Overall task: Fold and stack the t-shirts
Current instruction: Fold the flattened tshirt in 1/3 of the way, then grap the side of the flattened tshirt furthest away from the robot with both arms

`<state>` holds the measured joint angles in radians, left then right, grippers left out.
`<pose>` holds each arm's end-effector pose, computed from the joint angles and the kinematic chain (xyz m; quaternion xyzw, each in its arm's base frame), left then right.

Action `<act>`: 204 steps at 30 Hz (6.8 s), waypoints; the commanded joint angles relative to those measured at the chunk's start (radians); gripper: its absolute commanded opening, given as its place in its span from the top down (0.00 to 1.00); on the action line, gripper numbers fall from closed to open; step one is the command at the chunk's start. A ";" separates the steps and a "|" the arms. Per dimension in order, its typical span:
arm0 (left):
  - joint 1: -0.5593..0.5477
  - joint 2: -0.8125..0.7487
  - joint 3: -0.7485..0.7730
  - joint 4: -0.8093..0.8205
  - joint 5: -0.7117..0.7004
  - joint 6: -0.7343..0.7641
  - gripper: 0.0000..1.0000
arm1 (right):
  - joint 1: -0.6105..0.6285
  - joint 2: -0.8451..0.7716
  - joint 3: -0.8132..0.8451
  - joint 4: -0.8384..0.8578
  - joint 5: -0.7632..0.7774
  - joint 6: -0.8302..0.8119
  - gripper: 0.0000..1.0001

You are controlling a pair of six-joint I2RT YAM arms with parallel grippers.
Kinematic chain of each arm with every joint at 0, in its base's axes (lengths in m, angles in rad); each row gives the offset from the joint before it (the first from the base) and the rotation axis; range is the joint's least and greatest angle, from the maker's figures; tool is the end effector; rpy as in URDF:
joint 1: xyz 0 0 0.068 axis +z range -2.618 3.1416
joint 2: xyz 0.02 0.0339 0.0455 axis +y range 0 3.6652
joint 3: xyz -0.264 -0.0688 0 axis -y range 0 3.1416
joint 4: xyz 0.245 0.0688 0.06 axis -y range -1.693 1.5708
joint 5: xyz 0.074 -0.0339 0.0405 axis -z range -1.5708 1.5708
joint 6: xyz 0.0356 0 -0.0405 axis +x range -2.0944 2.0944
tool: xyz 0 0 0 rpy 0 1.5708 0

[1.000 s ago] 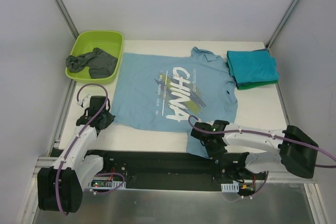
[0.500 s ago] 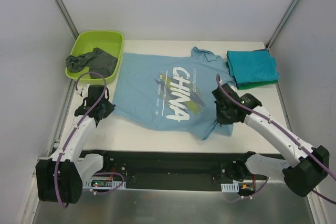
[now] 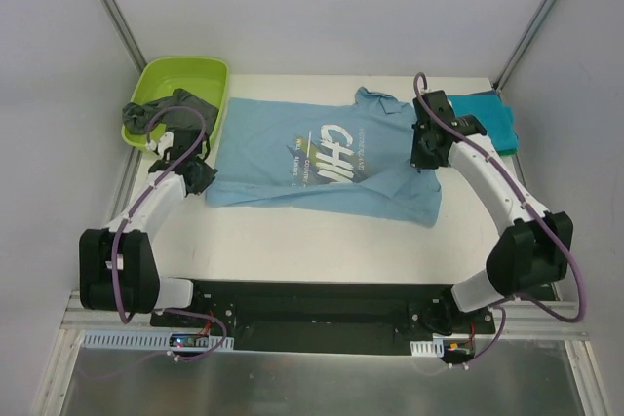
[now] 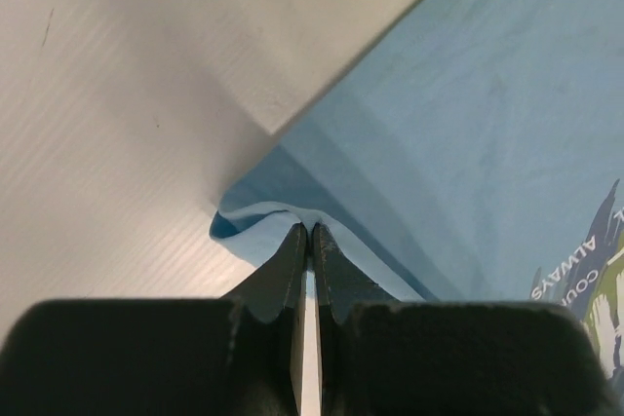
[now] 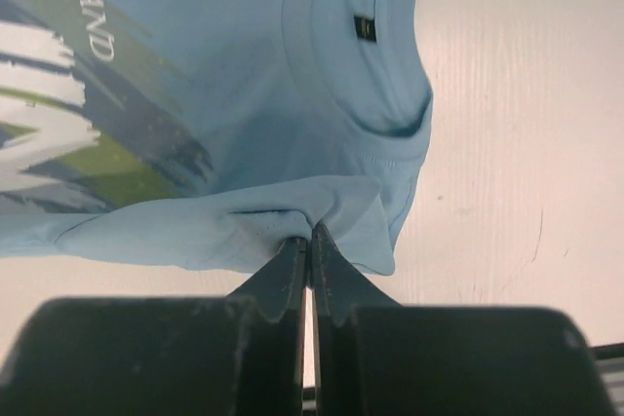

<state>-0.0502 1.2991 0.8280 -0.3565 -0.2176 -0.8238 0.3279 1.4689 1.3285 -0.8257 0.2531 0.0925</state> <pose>0.2683 -0.0058 0.2300 -0.3859 0.8429 -0.0611 0.3699 0.2924 0.0900 0.3120 -0.0739 0.9449 -0.0562 0.3140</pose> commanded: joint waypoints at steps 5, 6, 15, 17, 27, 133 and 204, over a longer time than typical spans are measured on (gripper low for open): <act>0.010 0.160 0.140 0.060 -0.077 -0.057 1.00 | -0.087 0.201 0.207 0.031 -0.008 -0.085 1.00; 0.010 0.178 0.154 0.070 -0.078 -0.054 1.00 | -0.090 0.224 0.225 0.031 -0.006 -0.115 1.00; 0.004 0.299 0.267 0.136 -0.060 -0.014 1.00 | -0.095 0.344 0.304 0.036 0.026 -0.191 0.99; -0.002 0.313 0.281 0.142 -0.077 -0.009 1.00 | -0.098 0.355 0.299 0.037 0.020 -0.189 0.98; -0.017 0.411 0.344 0.156 -0.103 0.015 0.99 | -0.099 0.433 0.325 0.074 -0.023 -0.201 0.96; -0.103 -0.463 -0.478 -0.029 0.317 0.034 0.01 | -0.174 -0.525 -0.841 0.182 -0.457 0.147 0.04; -0.089 0.747 0.856 -0.111 0.096 0.566 0.01 | -0.030 0.815 0.756 0.063 -0.331 -0.975 0.10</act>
<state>-0.1490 2.0239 1.6409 -0.4301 -0.1173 -0.3111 0.3199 2.2147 1.9675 -0.7158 -0.1566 -0.7830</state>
